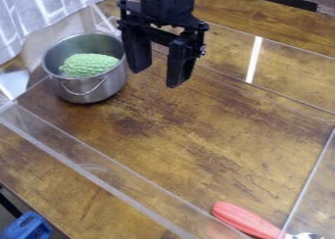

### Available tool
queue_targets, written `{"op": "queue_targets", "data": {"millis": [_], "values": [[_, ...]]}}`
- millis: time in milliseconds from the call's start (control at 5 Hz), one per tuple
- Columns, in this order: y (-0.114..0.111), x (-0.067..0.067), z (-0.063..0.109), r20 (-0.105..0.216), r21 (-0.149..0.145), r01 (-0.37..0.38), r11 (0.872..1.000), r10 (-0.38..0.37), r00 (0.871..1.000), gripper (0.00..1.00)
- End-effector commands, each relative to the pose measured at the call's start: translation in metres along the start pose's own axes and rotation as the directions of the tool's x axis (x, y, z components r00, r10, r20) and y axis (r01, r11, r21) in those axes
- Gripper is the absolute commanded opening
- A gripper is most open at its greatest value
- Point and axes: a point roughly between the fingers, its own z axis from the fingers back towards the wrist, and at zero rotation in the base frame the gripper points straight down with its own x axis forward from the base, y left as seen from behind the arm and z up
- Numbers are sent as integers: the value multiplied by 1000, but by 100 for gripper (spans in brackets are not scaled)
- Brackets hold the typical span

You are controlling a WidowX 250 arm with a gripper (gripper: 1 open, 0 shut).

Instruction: Remove the green object from the silver pot and put it on the table

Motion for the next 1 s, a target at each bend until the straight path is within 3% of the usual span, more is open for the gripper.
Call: {"op": "queue_targets", "data": {"millis": [0,200,600,800], "values": [[-2,7,-12,-37,0,9,1000,-9,999,100],[33,11,-11,-3,12,-91,996,91,996,100],[22,9,-36,-74,20,-133,991,134,988,100],[28,3,-42,-110,27,-152,988,154,982,100]]}}
